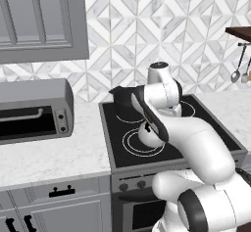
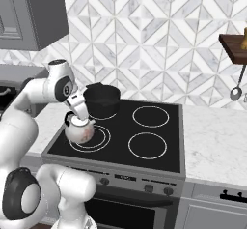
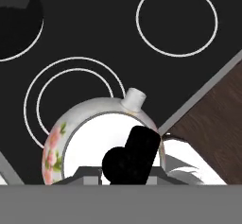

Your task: Pick the kettle from the counter and place it on a stove burner. Then turn the burner on.

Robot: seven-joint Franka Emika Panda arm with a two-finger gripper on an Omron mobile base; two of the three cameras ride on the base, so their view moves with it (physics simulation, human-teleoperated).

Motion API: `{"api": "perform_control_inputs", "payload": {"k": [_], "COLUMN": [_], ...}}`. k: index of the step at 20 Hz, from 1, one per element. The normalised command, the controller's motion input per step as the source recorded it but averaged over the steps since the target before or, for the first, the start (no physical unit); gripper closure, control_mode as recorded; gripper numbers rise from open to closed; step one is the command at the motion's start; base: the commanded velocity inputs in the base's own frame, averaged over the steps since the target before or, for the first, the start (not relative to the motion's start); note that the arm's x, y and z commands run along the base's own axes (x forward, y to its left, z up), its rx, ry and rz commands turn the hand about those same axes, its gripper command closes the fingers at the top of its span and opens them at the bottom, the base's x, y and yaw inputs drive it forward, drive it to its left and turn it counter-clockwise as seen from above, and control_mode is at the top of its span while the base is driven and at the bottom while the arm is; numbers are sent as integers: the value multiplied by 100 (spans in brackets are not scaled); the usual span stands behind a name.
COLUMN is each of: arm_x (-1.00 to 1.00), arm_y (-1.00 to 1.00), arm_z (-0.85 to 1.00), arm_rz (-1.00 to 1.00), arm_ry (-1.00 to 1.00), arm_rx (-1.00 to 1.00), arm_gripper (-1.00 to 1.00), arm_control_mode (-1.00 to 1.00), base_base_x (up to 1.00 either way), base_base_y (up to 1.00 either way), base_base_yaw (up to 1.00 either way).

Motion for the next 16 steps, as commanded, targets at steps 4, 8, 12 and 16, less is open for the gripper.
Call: {"api": "perform_control_inputs", "payload": {"k": [4, 8, 12, 16], "arm_x": [24, 39, 15, 12], "arm_y": [-28, 11, 21, 12], "arm_z": [0, 0, -5, -21], "arm_rz": [-15, -2, 0, 0], "arm_ry": [-1, 0, 7, 16], "arm_rx": [0, -1, 0, -5], "arm_gripper": [100, 100, 100, 100], "arm_control_mode": [-100, -100, -100, -100], "base_base_x": [0, 0, 0, 0], "base_base_y": [0, 0, 0, 0], "base_base_yaw": [0, 0, 0, 0]}}
